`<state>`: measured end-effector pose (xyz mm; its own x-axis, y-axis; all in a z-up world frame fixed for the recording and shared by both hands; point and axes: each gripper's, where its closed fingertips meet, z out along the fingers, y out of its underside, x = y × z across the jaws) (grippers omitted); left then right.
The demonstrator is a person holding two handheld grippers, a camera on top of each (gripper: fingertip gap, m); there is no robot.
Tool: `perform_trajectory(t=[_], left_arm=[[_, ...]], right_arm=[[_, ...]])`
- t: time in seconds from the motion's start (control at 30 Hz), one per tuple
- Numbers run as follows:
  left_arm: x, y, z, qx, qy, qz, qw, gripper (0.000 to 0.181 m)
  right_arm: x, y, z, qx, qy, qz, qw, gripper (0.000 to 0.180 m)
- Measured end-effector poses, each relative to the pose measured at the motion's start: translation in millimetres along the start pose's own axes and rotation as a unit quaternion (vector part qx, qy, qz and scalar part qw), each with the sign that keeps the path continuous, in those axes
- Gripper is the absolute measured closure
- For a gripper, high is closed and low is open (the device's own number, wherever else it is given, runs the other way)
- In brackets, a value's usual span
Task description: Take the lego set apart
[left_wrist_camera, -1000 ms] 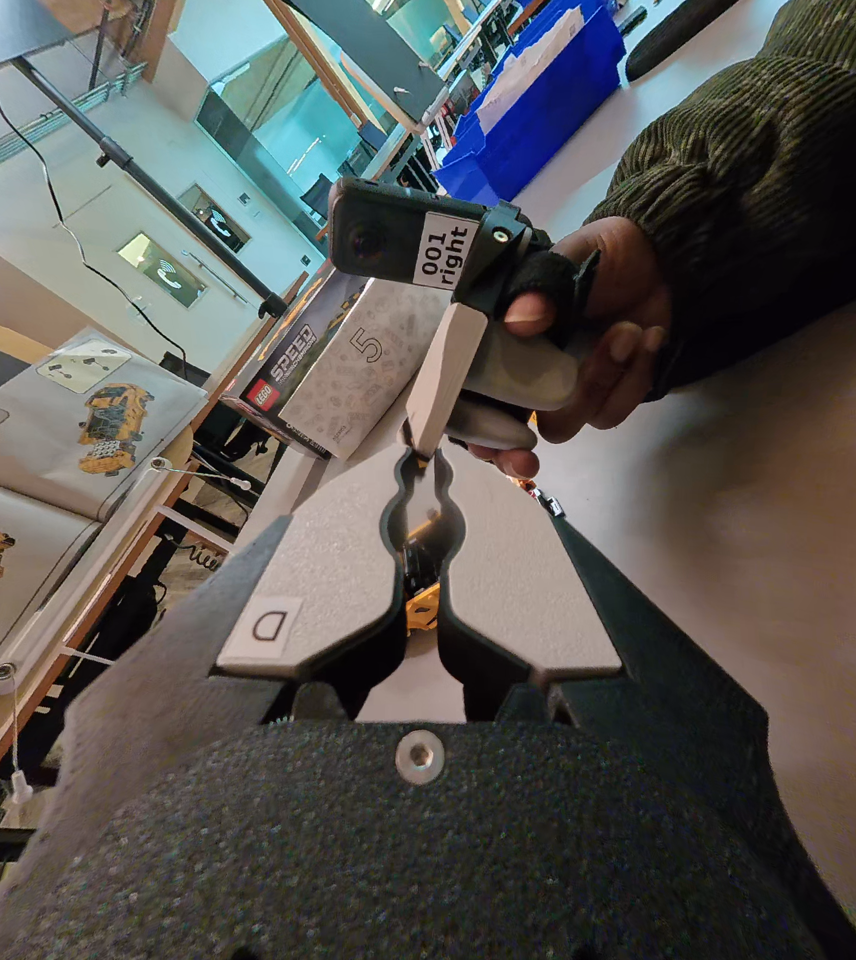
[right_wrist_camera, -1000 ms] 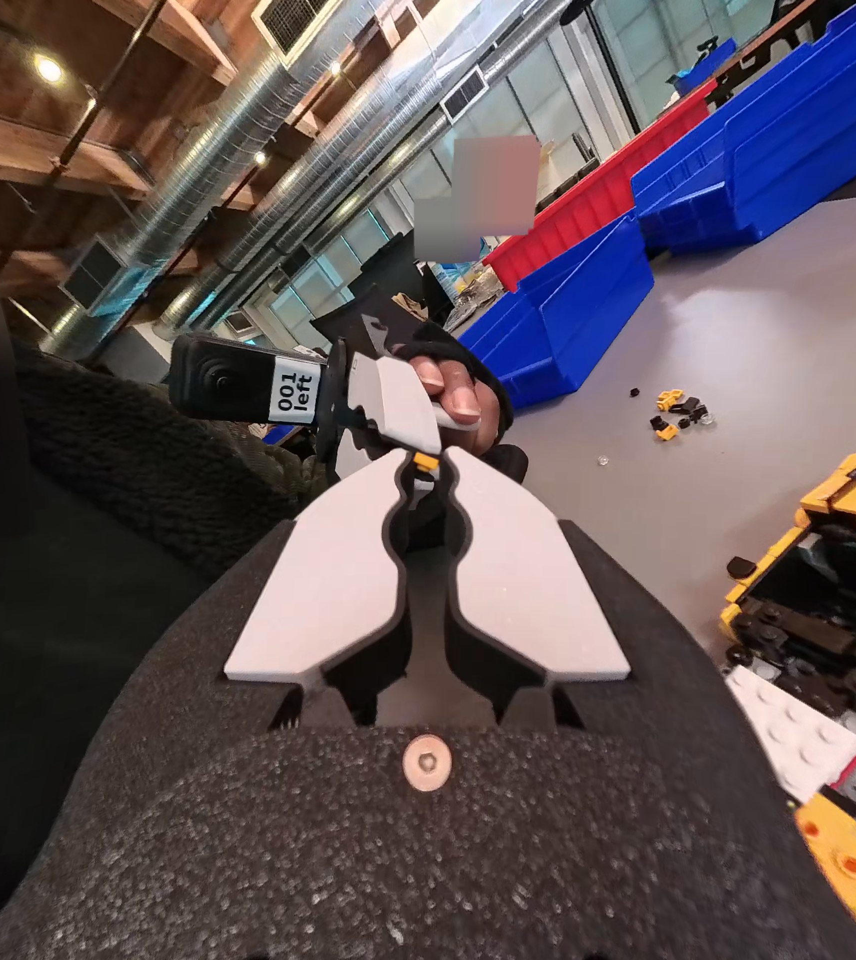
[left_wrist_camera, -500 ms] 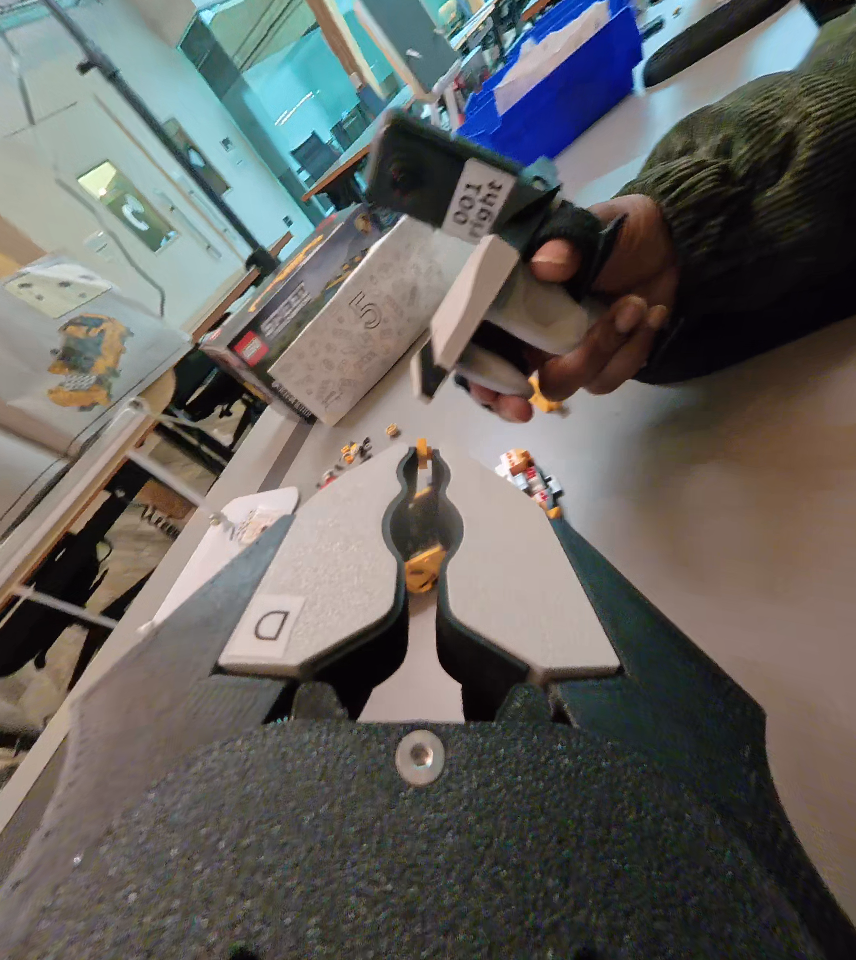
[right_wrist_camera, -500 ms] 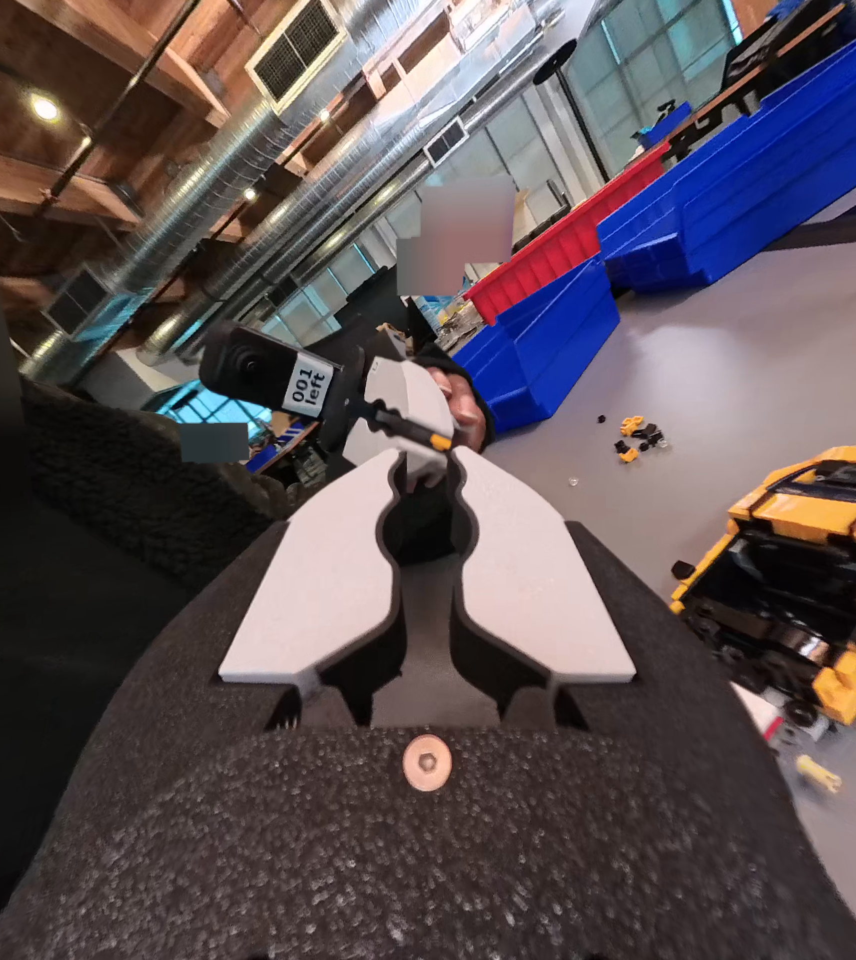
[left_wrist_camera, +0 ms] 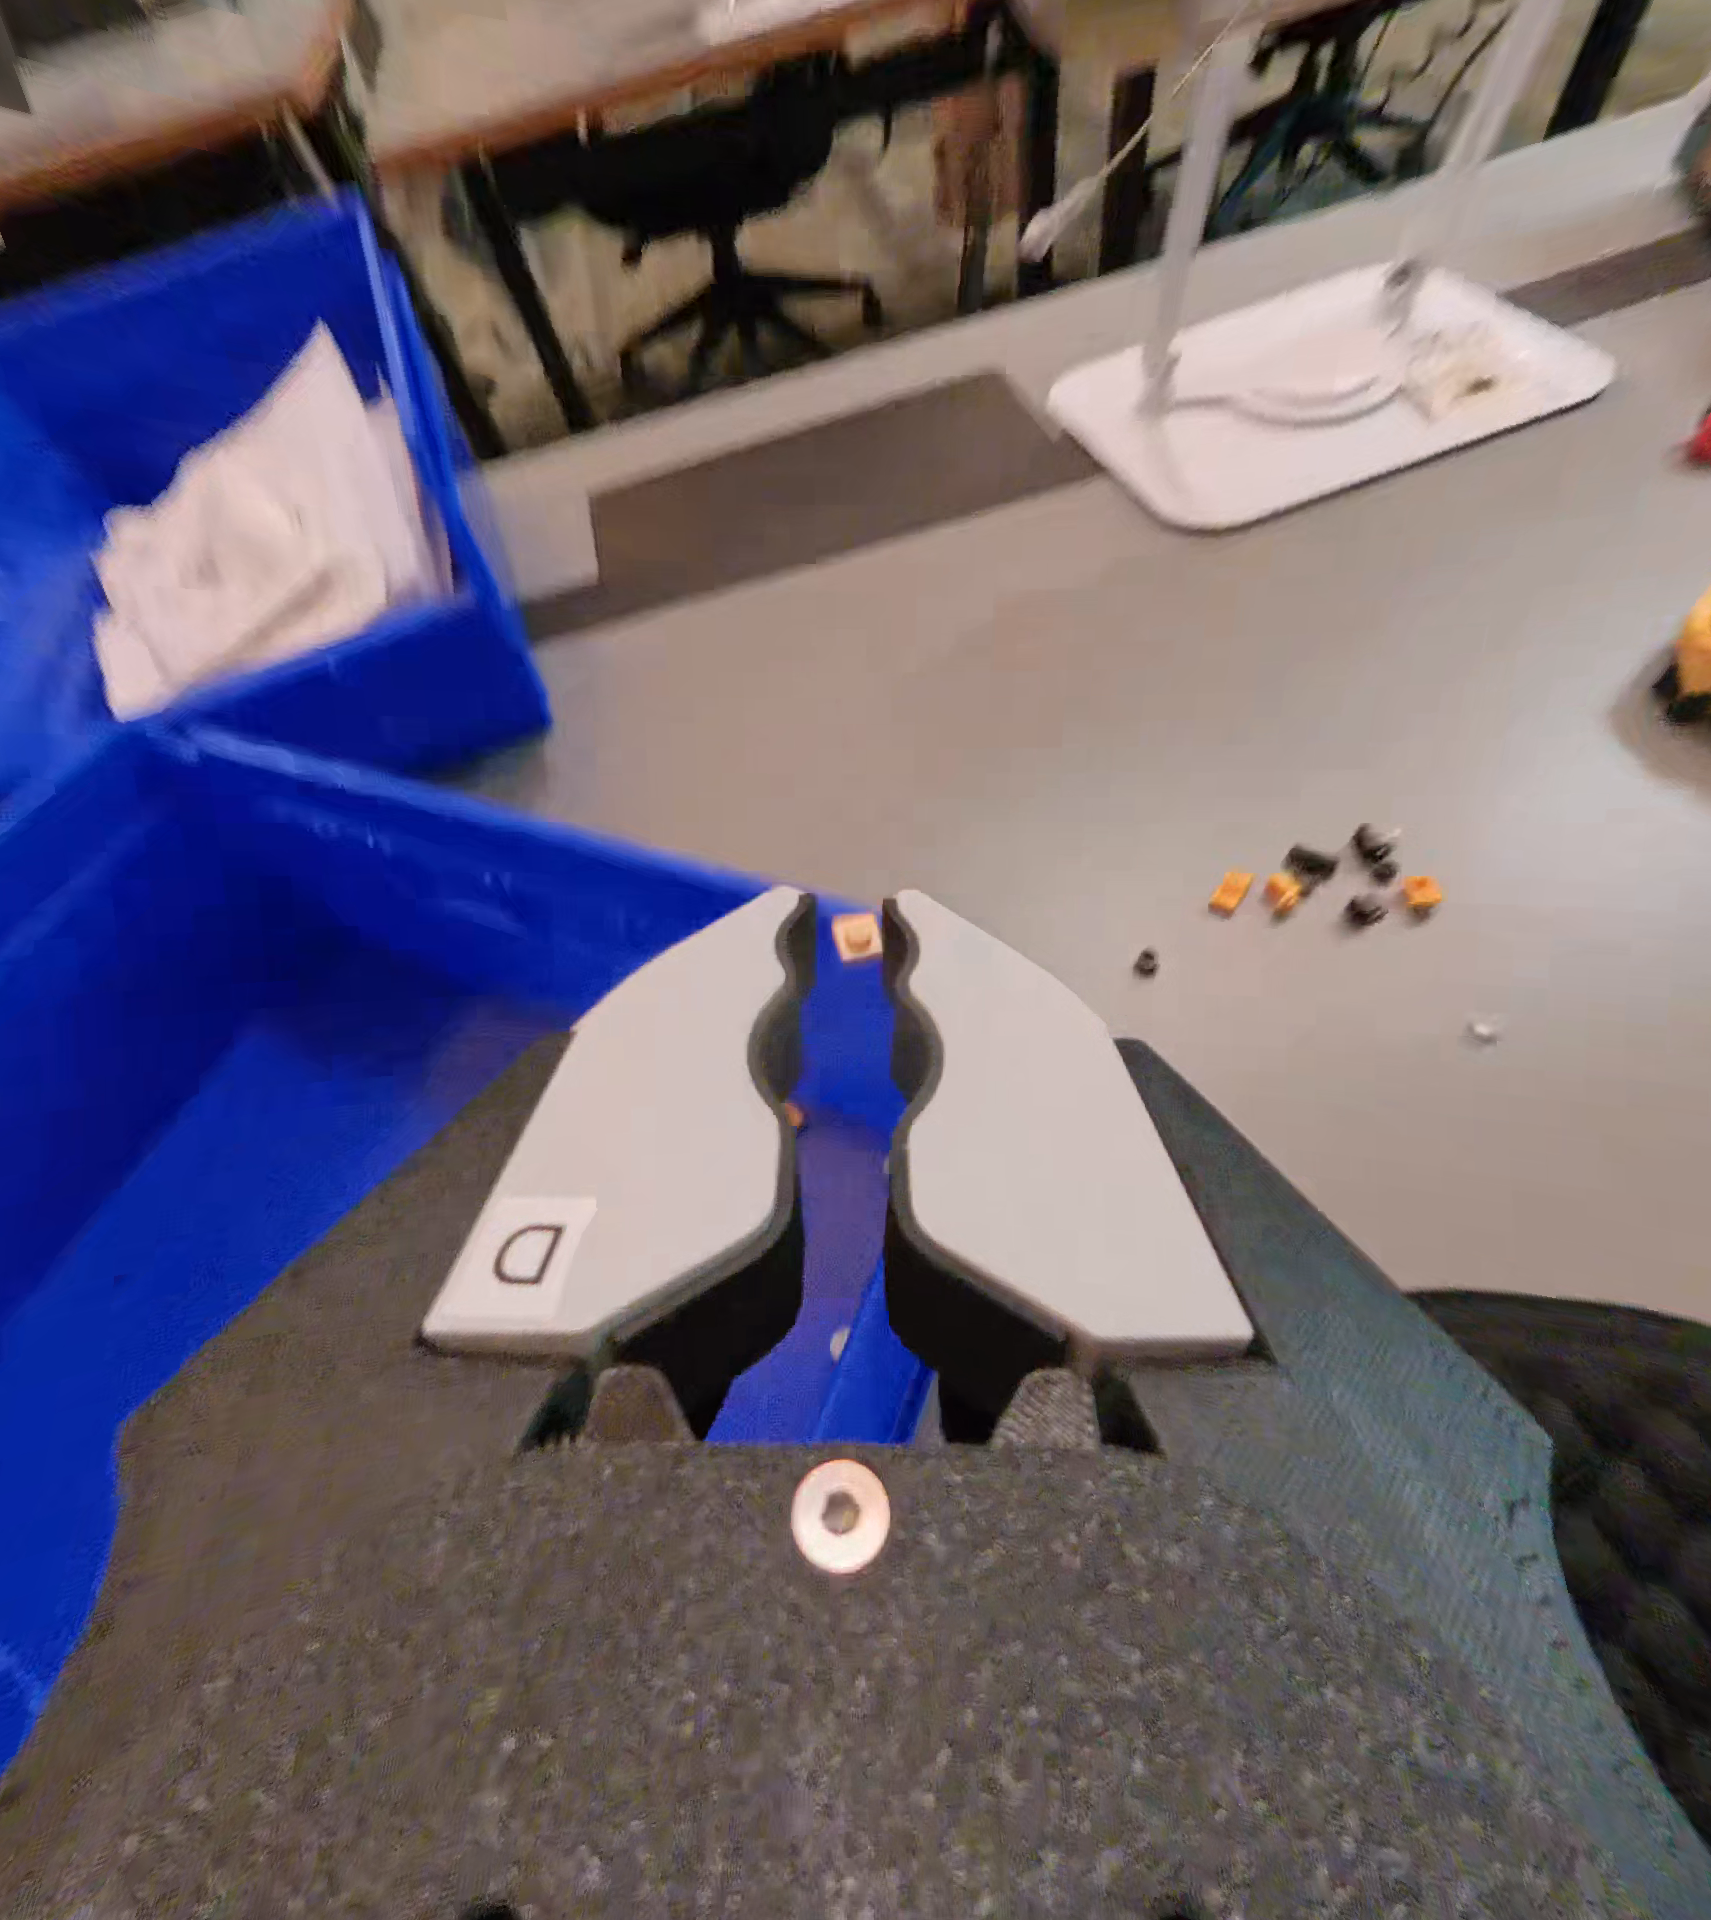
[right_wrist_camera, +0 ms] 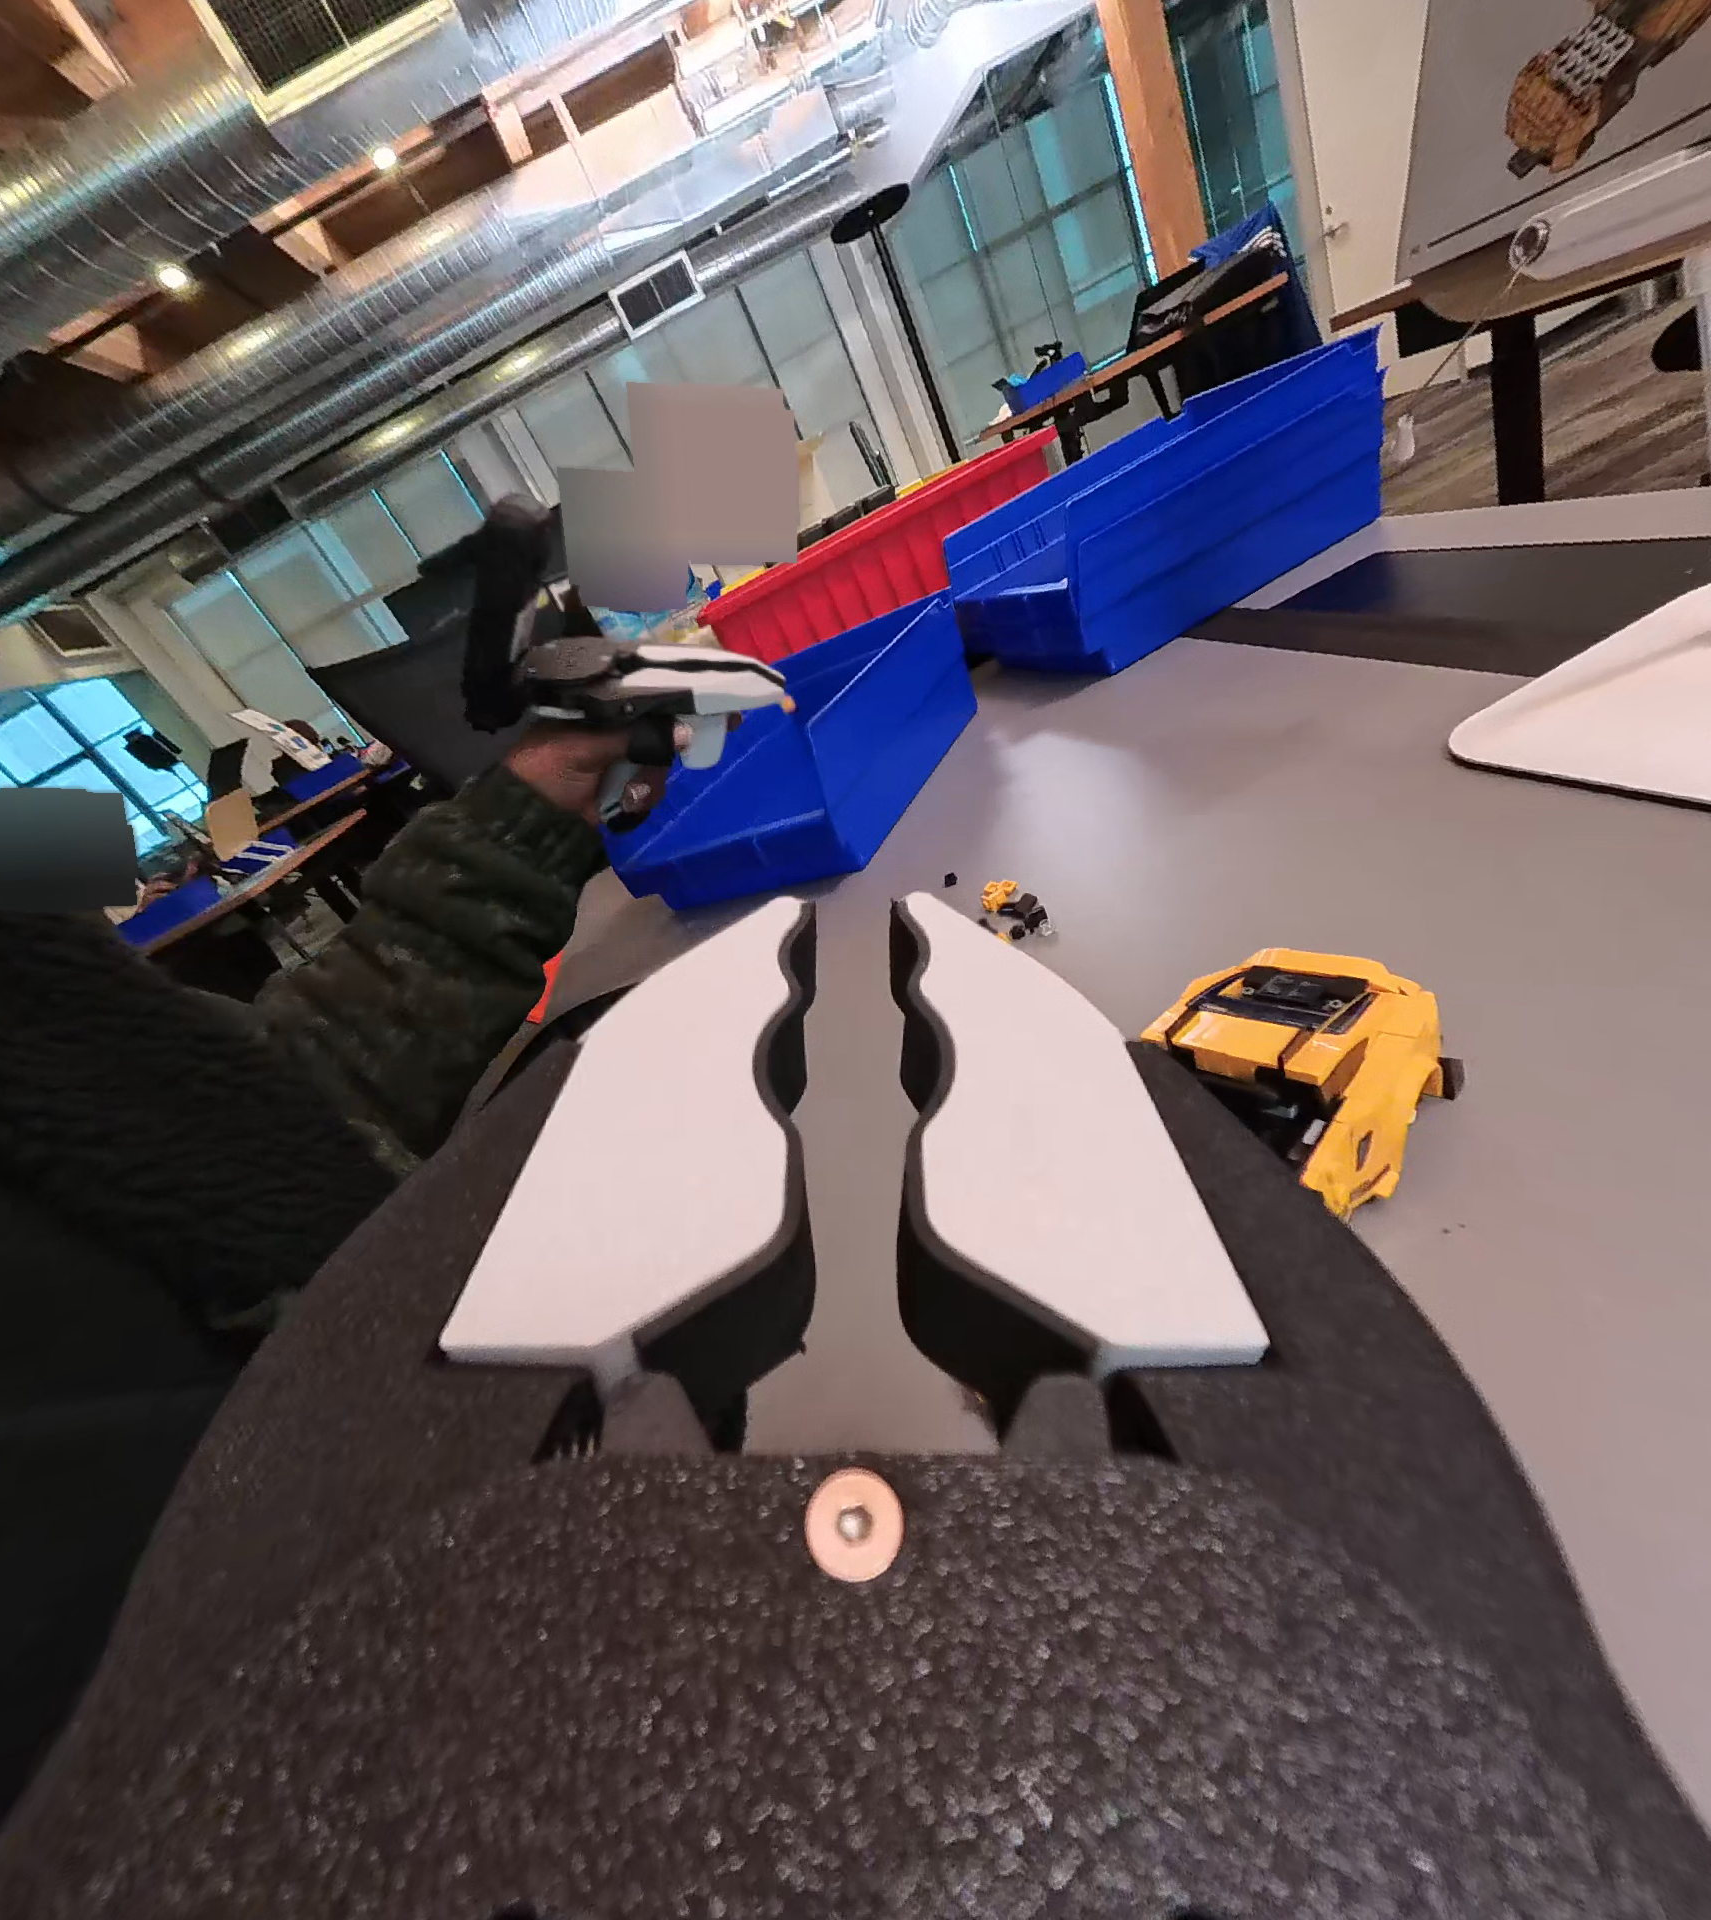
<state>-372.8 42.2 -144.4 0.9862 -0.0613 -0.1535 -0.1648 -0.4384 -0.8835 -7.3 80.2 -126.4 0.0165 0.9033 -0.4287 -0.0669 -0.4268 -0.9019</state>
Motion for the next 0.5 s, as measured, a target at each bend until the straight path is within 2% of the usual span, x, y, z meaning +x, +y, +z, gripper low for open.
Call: perform_trajectory(t=[0.13, 0.2, 0.27, 0.4, 0.5], left_arm=[[-11.7, 43.3, 17.2, -0.073, 0.041, -0.082, 0.993, 0.151], [-4.8, 48.7, 22.0, -0.074, 0.092, -0.137, 0.983, 0.144], [-5.7, 44.3, 21.7, -0.052, 0.108, -0.17, 0.978, 0.143], [-5.8, 20.3, 7.8, 0.019, 0.095, -0.153, 0.983, 0.149], [36.3, -0.5, -7.0, 0.052, 0.143, -0.065, 0.986, 0.164]], right_arm=[[0.5, 5.3, 2.6, -0.011, 0.004, -0.003, 1.0, 0.167], [1.1, 6.8, 3.1, -0.013, 0.005, -0.002, 1.0, 0.167], [2.2, 7.4, 3.1, -0.014, 0.007, -0.002, 1.0, 0.167], [4.1, 7.6, 2.9, -0.014, 0.009, 0.0, 1.0, 0.168], [5.6, 10.2, 3.8, -0.02, 0.012, -0.004, 1.0, 0.168]])
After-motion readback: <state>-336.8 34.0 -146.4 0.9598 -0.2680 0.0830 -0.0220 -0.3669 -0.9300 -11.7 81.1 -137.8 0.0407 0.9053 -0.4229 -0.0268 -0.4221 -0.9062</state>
